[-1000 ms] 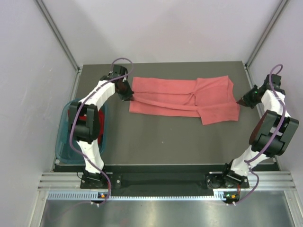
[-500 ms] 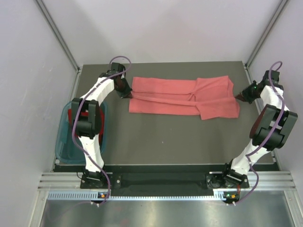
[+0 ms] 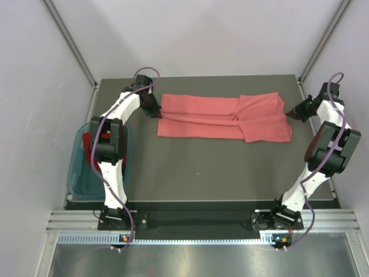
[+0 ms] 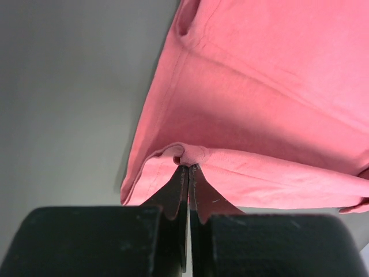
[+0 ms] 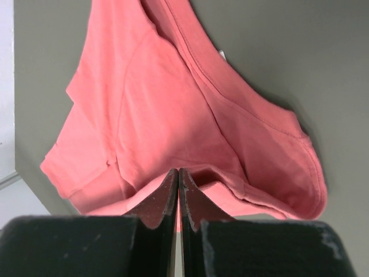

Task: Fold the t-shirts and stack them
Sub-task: Fold the tshirt

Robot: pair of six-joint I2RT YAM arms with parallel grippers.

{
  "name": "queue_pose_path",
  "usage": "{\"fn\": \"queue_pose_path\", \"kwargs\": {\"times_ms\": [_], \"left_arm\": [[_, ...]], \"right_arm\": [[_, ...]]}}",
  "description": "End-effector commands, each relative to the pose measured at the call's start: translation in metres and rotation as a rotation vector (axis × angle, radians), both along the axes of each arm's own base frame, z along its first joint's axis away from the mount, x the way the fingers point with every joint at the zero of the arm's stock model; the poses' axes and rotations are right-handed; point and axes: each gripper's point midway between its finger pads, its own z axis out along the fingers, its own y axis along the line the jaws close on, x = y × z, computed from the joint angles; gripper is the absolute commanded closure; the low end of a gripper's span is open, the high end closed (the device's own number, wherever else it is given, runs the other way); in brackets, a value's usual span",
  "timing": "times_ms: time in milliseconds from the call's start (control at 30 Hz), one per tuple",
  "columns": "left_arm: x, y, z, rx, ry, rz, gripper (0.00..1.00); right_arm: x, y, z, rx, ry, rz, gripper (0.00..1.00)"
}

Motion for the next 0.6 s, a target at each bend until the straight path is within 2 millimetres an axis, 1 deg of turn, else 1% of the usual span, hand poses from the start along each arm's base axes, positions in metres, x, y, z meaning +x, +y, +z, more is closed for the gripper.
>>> {"fn": "queue_pose_path", "kwargs": {"times_ms": [0, 133, 233, 433, 567], "left_arm": [[0.015, 0.001, 0.013, -0.016, -0.040, -0.002, 1.00], [0.018, -0.001, 0.010, -0.024, -0.036, -0.001, 1.00], [0.019, 0.000, 0.008, -0.018, -0.032, 0.005, 1.00], [0.021, 0.002, 0.003, -0.014, -0.022, 0.017, 1.00], [0.023, 0.003, 0.002, -0.009, -0.024, 0.027, 1.00]], "right_arm": [[0.024, -0.006, 0.023, -0.023, -0.082, 0.000, 1.00], [0.030, -0.006, 0.019, -0.018, -0.075, 0.002, 1.00], [0.034, -0.007, 0.016, -0.012, -0.071, 0.007, 1.00], [0.041, 0.000, 0.008, -0.002, -0.062, 0.027, 1.00], [0.045, 0.000, 0.004, 0.000, -0.060, 0.032, 1.00]]}}
